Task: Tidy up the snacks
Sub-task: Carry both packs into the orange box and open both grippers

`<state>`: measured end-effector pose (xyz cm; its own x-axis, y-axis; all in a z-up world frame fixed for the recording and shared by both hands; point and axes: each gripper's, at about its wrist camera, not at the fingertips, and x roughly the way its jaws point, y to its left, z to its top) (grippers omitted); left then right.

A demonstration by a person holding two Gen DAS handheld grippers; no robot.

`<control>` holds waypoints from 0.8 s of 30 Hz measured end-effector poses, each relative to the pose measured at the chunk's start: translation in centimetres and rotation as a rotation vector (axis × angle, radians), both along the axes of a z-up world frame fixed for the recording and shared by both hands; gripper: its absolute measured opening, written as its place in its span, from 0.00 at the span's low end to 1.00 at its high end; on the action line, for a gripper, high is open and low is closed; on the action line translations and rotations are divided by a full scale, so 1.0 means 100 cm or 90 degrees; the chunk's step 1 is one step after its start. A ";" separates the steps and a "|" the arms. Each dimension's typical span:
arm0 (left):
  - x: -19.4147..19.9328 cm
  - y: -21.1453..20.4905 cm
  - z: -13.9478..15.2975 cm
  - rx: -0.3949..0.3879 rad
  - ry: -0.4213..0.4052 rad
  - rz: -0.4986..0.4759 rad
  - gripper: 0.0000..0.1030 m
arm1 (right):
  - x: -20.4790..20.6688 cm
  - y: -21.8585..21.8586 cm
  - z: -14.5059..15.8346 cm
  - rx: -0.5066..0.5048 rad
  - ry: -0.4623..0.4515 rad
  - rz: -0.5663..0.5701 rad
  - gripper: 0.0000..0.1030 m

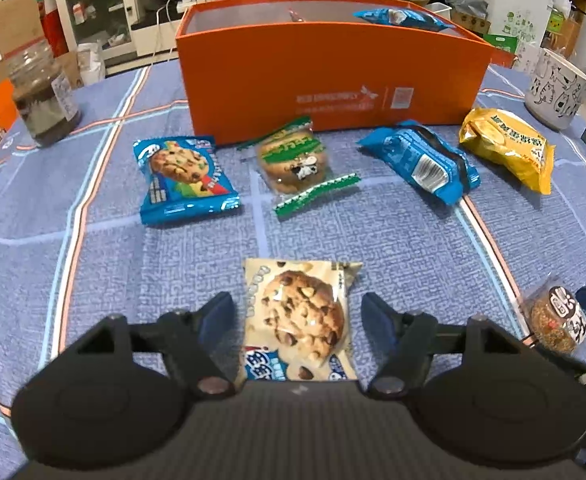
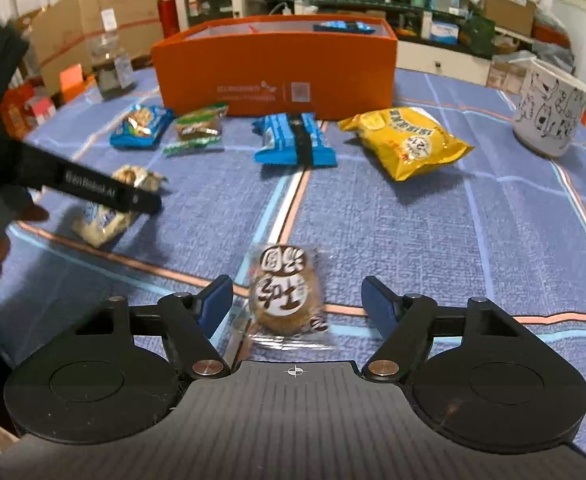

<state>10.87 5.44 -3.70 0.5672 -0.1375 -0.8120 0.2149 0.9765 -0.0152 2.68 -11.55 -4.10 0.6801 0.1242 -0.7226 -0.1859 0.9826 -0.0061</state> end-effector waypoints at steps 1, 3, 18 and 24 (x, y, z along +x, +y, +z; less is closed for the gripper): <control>-0.001 0.000 0.001 -0.001 -0.002 -0.002 0.61 | 0.001 0.005 -0.005 -0.013 0.003 0.009 0.54; -0.001 0.005 0.004 -0.009 0.001 -0.001 0.48 | -0.002 0.005 -0.003 0.010 -0.006 0.017 0.24; 0.091 0.017 0.114 -0.155 -0.135 0.074 0.48 | 0.105 -0.004 0.107 0.067 -0.167 0.060 0.22; 0.166 -0.002 0.115 -0.131 -0.146 0.087 0.48 | 0.202 0.002 0.117 0.071 -0.211 0.061 0.22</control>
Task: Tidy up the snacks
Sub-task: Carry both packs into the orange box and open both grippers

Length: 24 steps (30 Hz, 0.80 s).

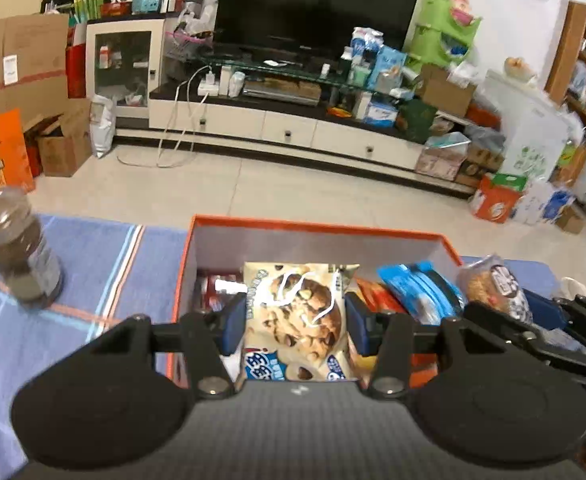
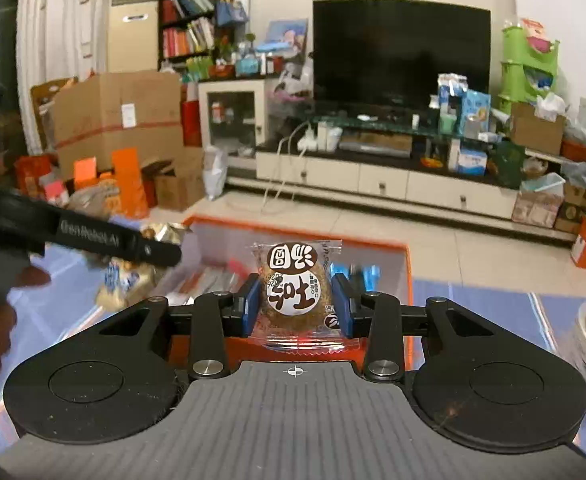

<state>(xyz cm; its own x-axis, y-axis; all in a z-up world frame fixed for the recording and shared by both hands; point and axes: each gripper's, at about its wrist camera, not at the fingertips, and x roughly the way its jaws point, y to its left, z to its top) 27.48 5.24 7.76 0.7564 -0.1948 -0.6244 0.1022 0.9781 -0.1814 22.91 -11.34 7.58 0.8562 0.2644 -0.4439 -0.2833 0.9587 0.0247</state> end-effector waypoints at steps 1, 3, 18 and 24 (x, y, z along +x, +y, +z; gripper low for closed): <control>0.008 0.000 -0.001 0.000 -0.004 0.005 0.48 | 0.015 0.000 -0.005 0.010 0.012 -0.005 0.22; 0.020 0.001 -0.008 -0.015 -0.007 0.010 0.48 | 0.038 0.000 -0.015 0.033 0.039 -0.011 0.22; 0.041 0.010 -0.044 0.046 0.005 0.059 0.71 | 0.082 0.036 -0.059 -0.013 0.060 0.040 0.70; 0.009 0.000 -0.005 0.039 -0.054 0.057 0.85 | 0.058 0.021 -0.026 0.031 0.005 0.028 0.94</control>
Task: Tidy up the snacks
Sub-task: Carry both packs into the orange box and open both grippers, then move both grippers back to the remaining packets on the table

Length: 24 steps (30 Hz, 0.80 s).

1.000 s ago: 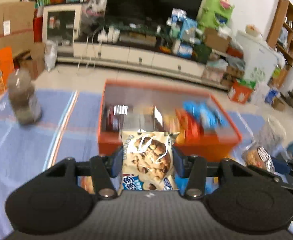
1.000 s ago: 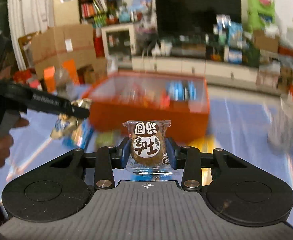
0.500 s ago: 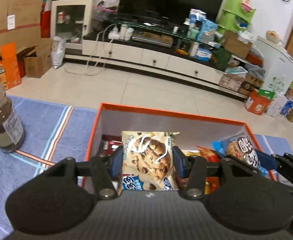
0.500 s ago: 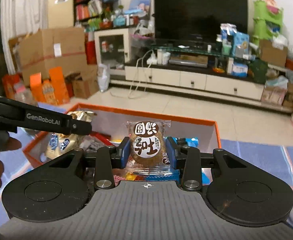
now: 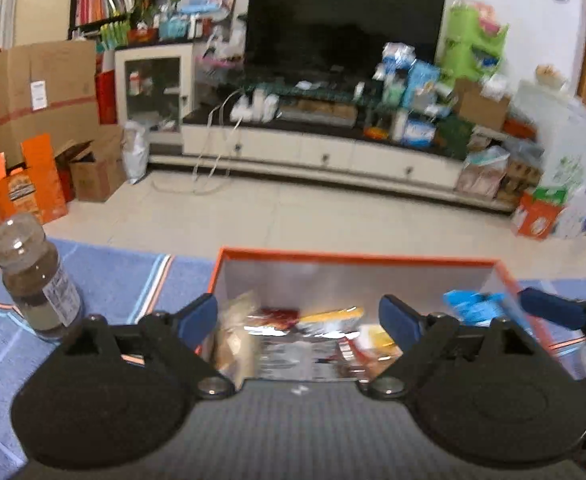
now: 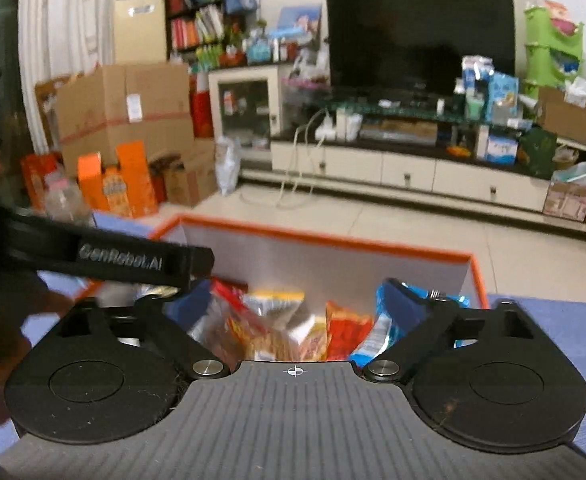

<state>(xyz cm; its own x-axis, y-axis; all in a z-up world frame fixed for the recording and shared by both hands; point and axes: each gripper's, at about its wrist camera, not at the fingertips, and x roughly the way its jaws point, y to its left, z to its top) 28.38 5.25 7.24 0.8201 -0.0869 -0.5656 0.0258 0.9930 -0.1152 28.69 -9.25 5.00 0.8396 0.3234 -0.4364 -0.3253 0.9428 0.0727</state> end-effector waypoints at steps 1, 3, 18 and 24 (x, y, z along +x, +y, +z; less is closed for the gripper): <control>-0.007 0.000 0.006 -0.008 -0.007 -0.004 0.85 | -0.006 -0.003 0.007 0.006 -0.006 0.002 0.94; -0.024 -0.002 0.018 -0.016 -0.015 -0.011 0.87 | -0.016 -0.009 0.018 0.002 -0.010 -0.002 0.94; -0.179 0.002 -0.075 -0.046 0.147 -0.047 0.90 | -0.167 -0.091 -0.032 0.035 0.102 -0.084 0.94; -0.164 -0.032 -0.076 -0.059 0.155 -0.045 0.90 | -0.183 -0.119 -0.055 0.000 0.140 -0.111 0.94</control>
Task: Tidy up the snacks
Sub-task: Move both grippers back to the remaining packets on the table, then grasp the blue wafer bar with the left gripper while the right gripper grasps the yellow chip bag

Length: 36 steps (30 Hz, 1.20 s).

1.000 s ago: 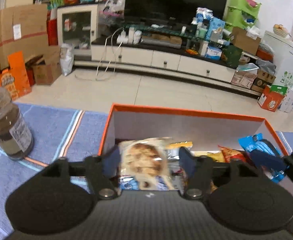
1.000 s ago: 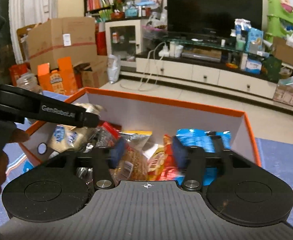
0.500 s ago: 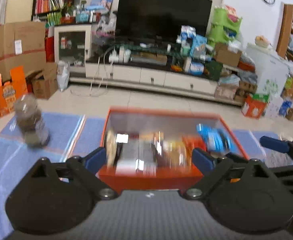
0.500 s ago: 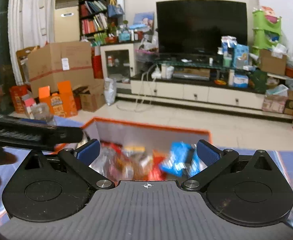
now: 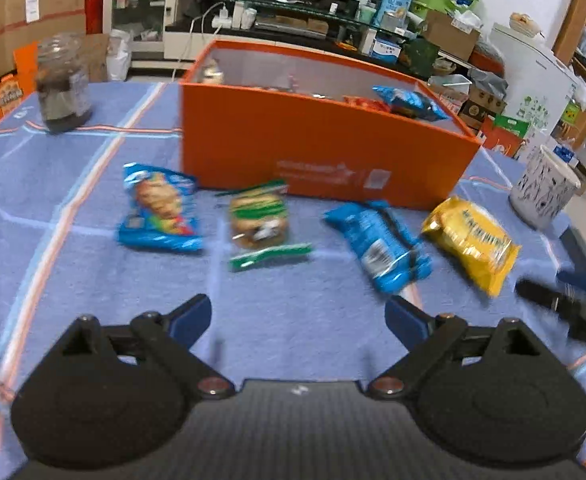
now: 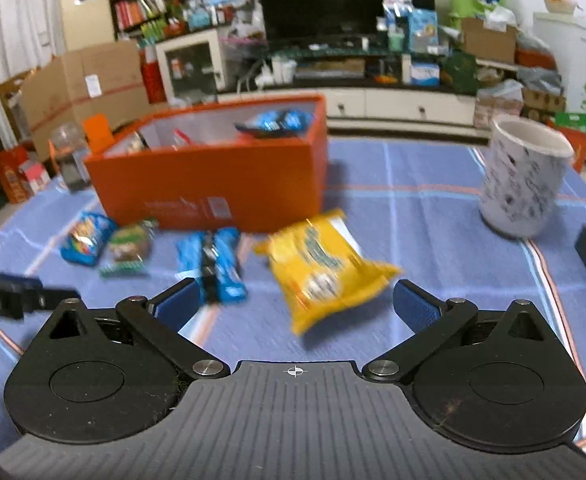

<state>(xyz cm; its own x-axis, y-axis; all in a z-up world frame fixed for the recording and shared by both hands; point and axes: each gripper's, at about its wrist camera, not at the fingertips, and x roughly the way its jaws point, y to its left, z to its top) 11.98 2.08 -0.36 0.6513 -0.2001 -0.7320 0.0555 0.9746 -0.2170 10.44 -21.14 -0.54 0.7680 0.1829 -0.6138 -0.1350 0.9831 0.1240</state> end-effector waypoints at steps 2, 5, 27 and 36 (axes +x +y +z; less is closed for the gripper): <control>0.020 -0.014 -0.001 -0.023 0.011 0.005 0.90 | -0.001 -0.010 -0.001 0.014 0.006 -0.009 0.94; 0.061 -0.043 -0.005 -0.011 0.036 0.026 0.90 | -0.001 -0.025 0.000 0.048 0.005 -0.028 0.94; 0.047 -0.049 -0.033 0.134 0.057 -0.036 0.63 | 0.026 -0.058 -0.019 0.162 0.059 -0.114 0.94; -0.016 0.011 -0.032 0.135 0.061 -0.051 0.71 | 0.057 -0.008 -0.020 0.039 0.037 -0.044 0.94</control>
